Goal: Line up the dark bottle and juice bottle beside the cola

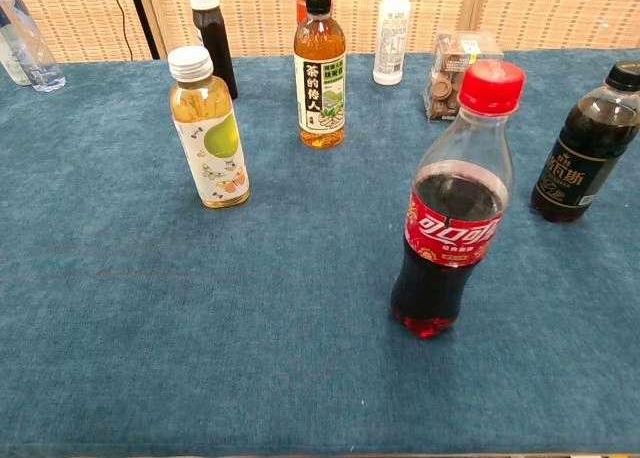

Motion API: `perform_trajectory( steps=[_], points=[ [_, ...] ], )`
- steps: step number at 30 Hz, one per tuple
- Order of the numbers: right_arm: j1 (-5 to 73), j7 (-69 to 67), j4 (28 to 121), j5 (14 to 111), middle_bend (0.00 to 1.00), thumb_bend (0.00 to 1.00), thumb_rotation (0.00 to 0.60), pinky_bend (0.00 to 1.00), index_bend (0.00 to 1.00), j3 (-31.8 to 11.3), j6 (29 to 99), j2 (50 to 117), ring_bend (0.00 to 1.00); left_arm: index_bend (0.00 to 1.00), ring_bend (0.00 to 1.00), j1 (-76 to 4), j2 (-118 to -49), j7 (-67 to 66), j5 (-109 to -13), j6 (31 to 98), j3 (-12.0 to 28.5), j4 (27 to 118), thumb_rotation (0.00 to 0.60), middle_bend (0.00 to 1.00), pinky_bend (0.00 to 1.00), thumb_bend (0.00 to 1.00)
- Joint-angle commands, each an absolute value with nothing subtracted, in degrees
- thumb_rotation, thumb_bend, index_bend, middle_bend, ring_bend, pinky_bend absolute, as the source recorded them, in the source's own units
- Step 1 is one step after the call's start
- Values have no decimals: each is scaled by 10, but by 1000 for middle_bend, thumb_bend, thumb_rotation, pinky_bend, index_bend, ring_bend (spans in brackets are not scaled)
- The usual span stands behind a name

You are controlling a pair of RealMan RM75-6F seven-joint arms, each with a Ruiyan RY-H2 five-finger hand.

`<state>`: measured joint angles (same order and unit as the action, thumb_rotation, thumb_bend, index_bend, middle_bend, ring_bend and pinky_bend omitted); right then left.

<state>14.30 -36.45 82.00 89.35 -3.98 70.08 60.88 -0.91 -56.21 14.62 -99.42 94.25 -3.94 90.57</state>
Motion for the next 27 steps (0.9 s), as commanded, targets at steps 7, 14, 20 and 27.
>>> perform_trajectory(
  steps=[7,14,20,27],
  points=[
    [213,-519,728,951,0,0,600,0,0,-20,658,671,0,0,0,-14,-565,128,-984,928,-37,915,600,0,0,0],
    [247,-538,701,952,0,0,600,0,0,-20,643,712,0,0,0,-17,-567,116,-976,918,-34,920,600,0,0,0],
    [269,-522,701,936,0,0,600,0,0,-30,631,744,0,0,0,-20,-568,110,-971,911,-33,923,600,0,0,0],
    [284,-499,688,901,0,0,600,0,0,-49,625,786,0,0,0,-21,-568,110,-963,907,-30,925,600,0,0,0]
  ],
)
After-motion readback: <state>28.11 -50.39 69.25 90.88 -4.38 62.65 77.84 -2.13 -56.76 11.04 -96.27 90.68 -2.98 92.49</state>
